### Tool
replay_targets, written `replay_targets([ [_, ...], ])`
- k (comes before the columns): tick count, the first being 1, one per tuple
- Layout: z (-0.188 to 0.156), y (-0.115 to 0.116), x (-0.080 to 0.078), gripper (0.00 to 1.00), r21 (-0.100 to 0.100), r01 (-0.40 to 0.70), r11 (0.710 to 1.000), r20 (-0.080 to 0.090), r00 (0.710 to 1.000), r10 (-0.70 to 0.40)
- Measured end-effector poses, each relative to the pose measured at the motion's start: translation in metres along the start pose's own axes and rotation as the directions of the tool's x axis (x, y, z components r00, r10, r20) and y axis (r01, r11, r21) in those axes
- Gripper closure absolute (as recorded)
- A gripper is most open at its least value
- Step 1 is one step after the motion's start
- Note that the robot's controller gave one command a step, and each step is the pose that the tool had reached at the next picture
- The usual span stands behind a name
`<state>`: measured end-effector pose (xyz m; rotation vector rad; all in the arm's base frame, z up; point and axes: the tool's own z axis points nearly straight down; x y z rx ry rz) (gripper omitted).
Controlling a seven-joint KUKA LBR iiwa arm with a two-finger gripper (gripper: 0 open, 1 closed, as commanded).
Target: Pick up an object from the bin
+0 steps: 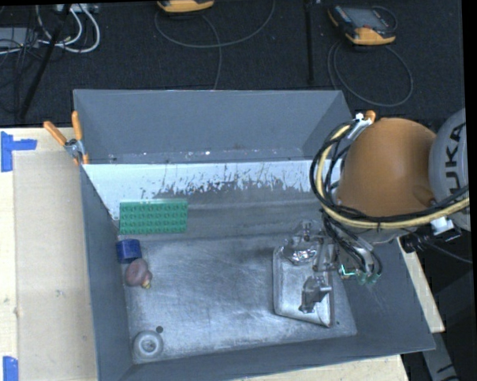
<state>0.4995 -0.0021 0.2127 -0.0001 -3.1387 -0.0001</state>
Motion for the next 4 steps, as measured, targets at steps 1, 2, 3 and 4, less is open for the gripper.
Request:
replay_targets([
  [1,0.064,-0.077,-0.07,0.0,0.003,0.108,0.994,0.003,0.994,-0.108],
  [2,0.113,-0.078,-0.096,0.0,0.002,0.066,0.998,0.013,0.998,-0.066],
  [3,0.109,-0.078,-0.102,1.0,0.004,0.065,0.998,0.037,0.997,-0.065],
  [4,0.003,-0.072,-0.1,1.0,0.0,-0.009,1.0,0.013,1.0,0.009],
])
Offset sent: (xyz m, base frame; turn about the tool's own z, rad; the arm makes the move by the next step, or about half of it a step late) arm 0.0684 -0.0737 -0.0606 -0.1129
